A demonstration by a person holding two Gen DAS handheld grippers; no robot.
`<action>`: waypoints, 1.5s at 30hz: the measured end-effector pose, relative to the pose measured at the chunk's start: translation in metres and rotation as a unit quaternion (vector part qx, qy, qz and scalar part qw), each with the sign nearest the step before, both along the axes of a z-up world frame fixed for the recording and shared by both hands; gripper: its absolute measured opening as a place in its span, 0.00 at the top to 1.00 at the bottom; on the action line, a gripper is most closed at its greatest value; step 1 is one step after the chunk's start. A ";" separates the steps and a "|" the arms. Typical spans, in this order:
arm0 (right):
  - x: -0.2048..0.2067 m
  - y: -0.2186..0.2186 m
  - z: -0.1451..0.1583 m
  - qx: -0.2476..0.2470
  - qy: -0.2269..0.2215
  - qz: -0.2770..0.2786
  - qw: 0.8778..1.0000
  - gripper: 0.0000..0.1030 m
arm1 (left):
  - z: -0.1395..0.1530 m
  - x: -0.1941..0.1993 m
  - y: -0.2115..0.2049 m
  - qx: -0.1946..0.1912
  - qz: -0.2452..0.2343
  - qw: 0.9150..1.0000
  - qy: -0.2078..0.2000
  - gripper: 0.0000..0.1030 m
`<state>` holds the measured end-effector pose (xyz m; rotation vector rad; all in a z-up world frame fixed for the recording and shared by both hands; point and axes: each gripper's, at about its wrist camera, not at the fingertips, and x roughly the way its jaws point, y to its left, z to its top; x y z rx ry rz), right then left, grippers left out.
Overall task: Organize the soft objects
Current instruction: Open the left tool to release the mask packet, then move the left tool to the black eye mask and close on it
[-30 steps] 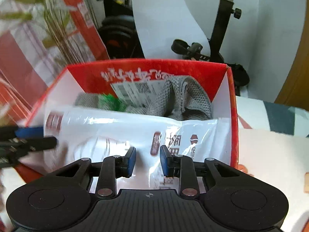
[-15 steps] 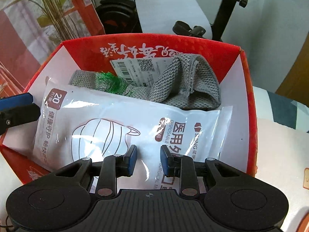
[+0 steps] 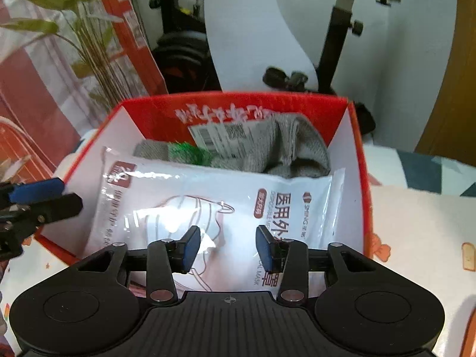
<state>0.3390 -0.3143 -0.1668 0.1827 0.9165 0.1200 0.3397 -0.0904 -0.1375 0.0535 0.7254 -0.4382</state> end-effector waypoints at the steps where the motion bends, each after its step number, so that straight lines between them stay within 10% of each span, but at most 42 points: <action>1: -0.004 0.001 0.004 -0.002 -0.008 0.001 1.000 0.59 | 0.001 -0.002 0.000 0.001 0.000 1.000 -0.001 0.49; 25: -0.131 0.045 0.019 0.000 -0.164 0.055 0.985 0.56 | -0.010 -0.097 0.043 -0.005 -0.007 1.000 -0.013 0.49; 45: -0.147 0.022 -0.094 -0.014 -0.077 0.004 0.997 0.53 | -0.099 -0.075 0.072 0.006 0.051 0.995 0.083 0.48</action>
